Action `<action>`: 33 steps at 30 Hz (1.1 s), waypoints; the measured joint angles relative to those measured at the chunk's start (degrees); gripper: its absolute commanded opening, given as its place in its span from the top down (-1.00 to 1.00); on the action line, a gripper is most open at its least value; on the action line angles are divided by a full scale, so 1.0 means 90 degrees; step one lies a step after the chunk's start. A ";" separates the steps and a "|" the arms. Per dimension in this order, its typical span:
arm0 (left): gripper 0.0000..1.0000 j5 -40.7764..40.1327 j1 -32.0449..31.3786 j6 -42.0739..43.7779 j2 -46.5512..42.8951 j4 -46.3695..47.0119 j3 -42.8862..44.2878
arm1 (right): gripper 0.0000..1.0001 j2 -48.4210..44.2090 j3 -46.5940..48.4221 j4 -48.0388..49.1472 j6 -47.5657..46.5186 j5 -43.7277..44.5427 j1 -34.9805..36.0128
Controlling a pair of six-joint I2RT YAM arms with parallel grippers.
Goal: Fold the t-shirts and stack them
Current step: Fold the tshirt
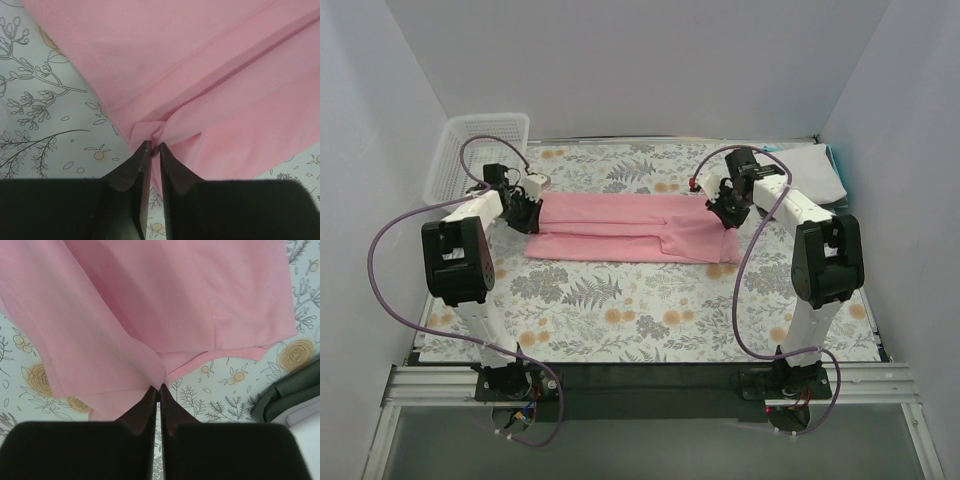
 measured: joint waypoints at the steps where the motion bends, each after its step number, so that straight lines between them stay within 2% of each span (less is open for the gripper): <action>1: 0.57 -0.0066 0.0000 -0.0051 0.0039 0.0012 0.0049 | 0.81 0.0007 0.0068 0.0002 0.0039 0.0022 -0.0012; 2: 0.40 -0.0112 0.0000 -0.0112 0.0066 0.0012 0.0107 | 0.57 0.0007 0.0131 0.0007 0.0083 0.0032 -0.0029; 5: 0.22 -0.0177 0.0000 -0.0260 0.0085 -0.0056 0.0386 | 0.07 0.0007 0.0333 0.0024 0.0287 0.0078 -0.0121; 8: 0.07 -0.0138 0.0000 -0.0386 0.0058 -0.0121 0.0714 | 0.02 -0.0010 0.0430 0.0073 0.0410 0.0073 -0.0245; 10: 0.06 -0.0022 0.0007 -0.0508 -0.0010 -0.0204 0.0879 | 0.04 -0.0066 0.0442 0.0061 0.0500 0.0034 -0.0333; 12: 0.06 0.0182 0.0010 -0.0559 -0.0146 -0.0294 0.0979 | 0.16 -0.0182 0.0459 -0.0015 0.0556 -0.0119 -0.0425; 15: 0.06 0.0413 -0.0061 -0.0636 -0.0476 -0.0367 0.0942 | 0.18 -0.0503 0.0459 -0.0287 0.0673 -0.0568 -0.0515; 22: 0.06 0.0896 -0.0333 -0.1188 -0.1095 -0.0199 0.0248 | 0.07 -0.1581 -0.0498 -0.0563 0.0877 -0.1042 -0.0053; 27: 0.05 0.0967 -0.0311 -0.1603 -0.1095 -0.0075 -0.0420 | 0.04 -0.1377 -0.0952 -0.0549 0.1462 -0.1095 0.0097; 33: 0.04 0.0969 -0.0308 -0.1814 -0.1105 0.0095 -0.0568 | 0.03 -0.1185 -0.1336 -0.0294 0.2072 -0.1144 0.0056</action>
